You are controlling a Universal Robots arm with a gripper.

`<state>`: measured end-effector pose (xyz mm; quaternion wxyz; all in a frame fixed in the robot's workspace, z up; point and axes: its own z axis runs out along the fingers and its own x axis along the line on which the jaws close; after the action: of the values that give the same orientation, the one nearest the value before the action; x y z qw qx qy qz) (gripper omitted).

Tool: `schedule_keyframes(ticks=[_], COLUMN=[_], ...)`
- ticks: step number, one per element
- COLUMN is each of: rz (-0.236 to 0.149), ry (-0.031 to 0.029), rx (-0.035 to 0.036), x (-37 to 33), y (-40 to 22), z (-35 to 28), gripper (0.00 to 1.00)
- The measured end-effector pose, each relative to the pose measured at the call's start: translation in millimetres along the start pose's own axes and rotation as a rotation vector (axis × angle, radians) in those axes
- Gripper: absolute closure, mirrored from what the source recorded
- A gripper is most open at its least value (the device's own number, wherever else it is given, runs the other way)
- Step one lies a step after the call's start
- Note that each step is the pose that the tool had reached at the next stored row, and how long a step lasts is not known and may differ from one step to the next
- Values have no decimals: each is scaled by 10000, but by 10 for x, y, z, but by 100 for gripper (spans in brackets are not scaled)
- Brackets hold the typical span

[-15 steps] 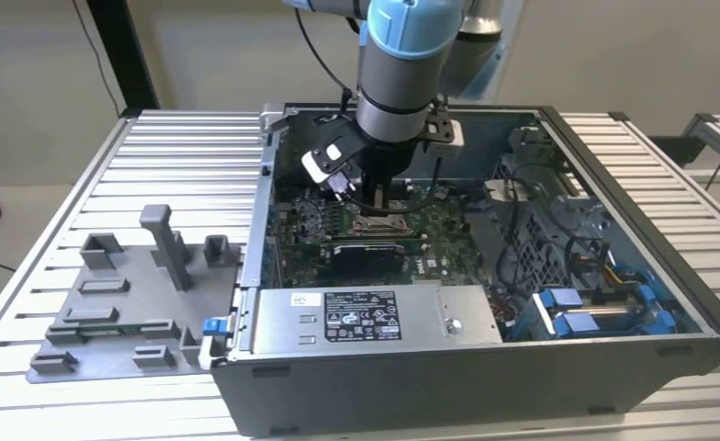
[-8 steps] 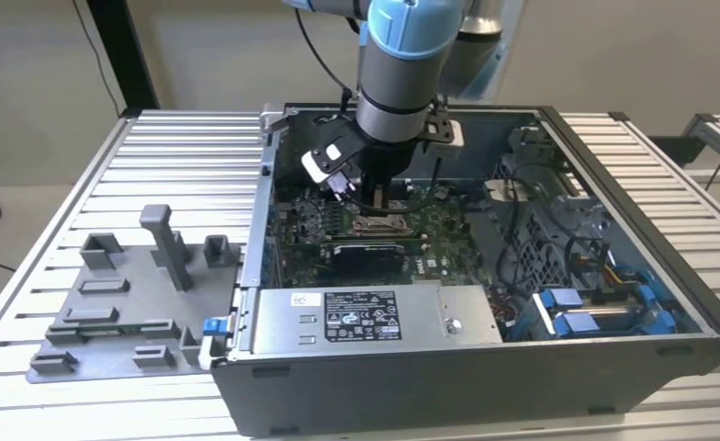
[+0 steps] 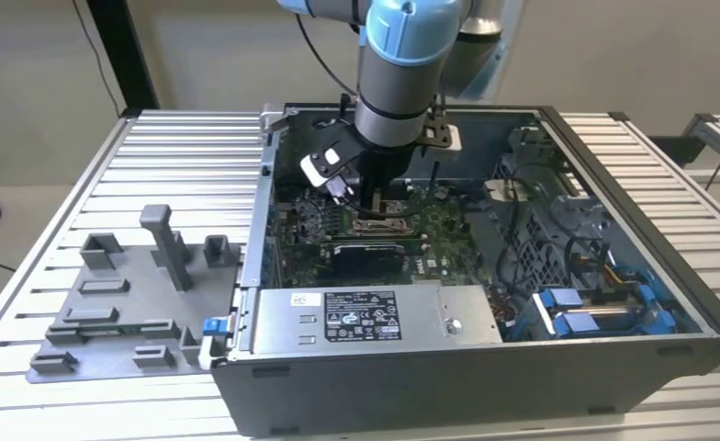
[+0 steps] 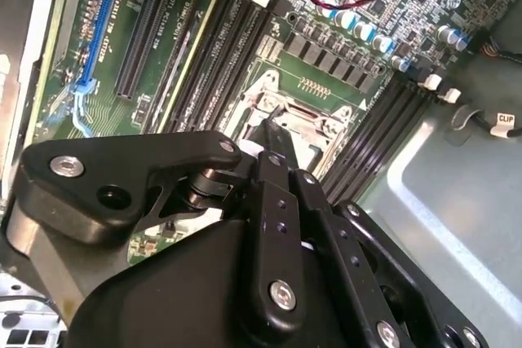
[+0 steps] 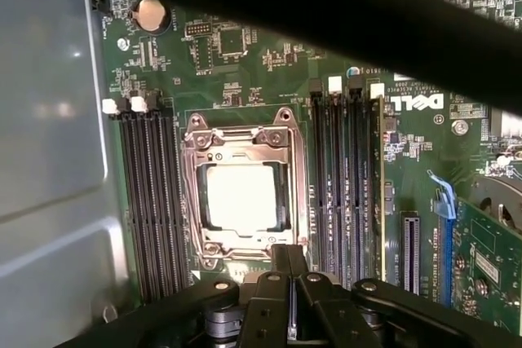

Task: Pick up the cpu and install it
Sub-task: 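Install the second cpu locking lever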

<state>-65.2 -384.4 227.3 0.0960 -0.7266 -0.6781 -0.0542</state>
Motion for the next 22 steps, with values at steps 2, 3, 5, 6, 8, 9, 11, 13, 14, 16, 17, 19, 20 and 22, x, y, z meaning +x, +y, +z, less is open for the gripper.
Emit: schedule_keyframes(ticks=[2, 3, 5, 6, 8, 9, 11, 13, 14, 16, 17, 19, 20, 22], rz=[0, 0, 1, 1, 1, 2, 1, 0, 0, -1, 0, 1, 3, 1], ry=[0, 1, 1, -1, -2, -2, -1, -1, 1, 8, 13, 17, 16, 29], rx=[1, 1, 0, 2, 4, 3, 1, 2, 1, 3, 5, 9, 9, 11], x=[-4, -6, -13, -18, -33, -37, -46, -61, -70, -104, -127, -150, -154, -160], y=[-23, -38, -68, -70, -69, -68, -65, -64, -63, -60, -58, -58, -59, -58], z=[11, 19, 40, 54, 84, 101, 125, 132, 136, 135, 130, 136, 152, 181], gripper=[100, 100, 100, 100, 100, 100, 100, 100, 100, 100, 100, 100, 100, 100])
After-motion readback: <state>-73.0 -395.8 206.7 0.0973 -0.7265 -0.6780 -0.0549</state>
